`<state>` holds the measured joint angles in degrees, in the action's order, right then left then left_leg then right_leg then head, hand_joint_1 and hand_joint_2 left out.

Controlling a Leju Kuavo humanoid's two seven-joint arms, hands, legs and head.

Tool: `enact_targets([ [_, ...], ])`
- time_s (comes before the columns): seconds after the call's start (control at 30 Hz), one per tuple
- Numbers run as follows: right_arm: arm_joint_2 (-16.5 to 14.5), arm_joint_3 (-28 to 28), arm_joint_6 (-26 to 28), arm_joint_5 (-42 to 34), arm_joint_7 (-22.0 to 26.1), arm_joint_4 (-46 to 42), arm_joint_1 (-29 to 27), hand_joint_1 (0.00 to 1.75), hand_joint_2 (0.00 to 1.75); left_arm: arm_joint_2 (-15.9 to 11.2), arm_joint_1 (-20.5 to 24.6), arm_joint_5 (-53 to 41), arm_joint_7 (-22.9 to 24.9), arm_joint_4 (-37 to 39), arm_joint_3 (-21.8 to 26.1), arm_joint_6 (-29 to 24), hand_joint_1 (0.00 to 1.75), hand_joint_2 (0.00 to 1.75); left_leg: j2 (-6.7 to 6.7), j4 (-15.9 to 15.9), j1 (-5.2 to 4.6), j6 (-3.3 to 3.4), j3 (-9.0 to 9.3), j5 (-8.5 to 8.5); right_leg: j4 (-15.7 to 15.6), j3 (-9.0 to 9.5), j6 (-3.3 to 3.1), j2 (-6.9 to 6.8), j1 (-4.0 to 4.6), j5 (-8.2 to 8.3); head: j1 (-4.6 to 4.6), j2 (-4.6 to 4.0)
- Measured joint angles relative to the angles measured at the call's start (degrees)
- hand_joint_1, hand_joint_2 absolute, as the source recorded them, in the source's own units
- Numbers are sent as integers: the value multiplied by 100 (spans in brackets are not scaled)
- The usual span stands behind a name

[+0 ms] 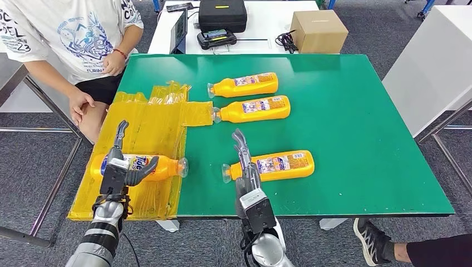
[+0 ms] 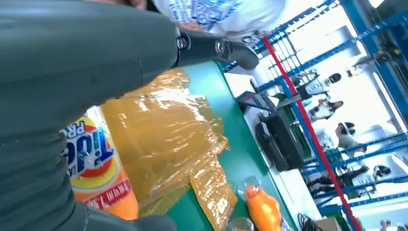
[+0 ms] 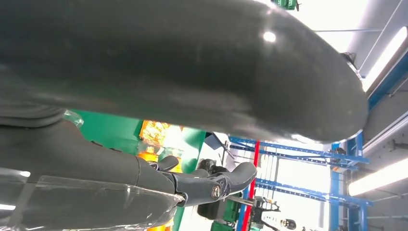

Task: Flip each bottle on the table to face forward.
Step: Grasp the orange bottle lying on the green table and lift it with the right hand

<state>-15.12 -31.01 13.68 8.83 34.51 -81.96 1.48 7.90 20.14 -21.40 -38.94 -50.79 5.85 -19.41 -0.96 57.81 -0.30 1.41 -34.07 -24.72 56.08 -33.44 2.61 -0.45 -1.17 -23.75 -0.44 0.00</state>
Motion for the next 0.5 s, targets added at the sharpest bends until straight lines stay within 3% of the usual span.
enact_targets([
  [0.17, 13, -11, 75, 55, -10, 32, 7, 0, 0, 69, -140, 557, 0, -504, -74, -165, 0, 175, 4, 2, -1, 0, -13, 0, -1, -17, 1, 2, 0, 1, 0, 0],
  [0.3, 40, -10, 241, 360, -111, 32, 1, 0, 0, 175, -253, 1048, 3, -834, -91, 85, 0, 175, 4, 2, -1, 0, -18, 0, -1, -21, 1, 3, 0, 1, -2, 0],
  [0.47, 255, 42, 272, 1202, -803, -5, 11, 0, 0, 365, -464, 1700, 32, -1169, -83, 459, 0, 175, 5, 2, -2, 1, -24, -1, -2, -27, 1, 3, -1, 1, -1, 0],
  [0.5, 308, 69, 251, 1259, -855, -10, 16, 0, 44, 389, -507, 1760, 32, -1217, -80, 492, 0, 175, 4, 2, -2, 2, -25, -2, -2, -27, 1, 3, -1, 1, -1, 0],
])
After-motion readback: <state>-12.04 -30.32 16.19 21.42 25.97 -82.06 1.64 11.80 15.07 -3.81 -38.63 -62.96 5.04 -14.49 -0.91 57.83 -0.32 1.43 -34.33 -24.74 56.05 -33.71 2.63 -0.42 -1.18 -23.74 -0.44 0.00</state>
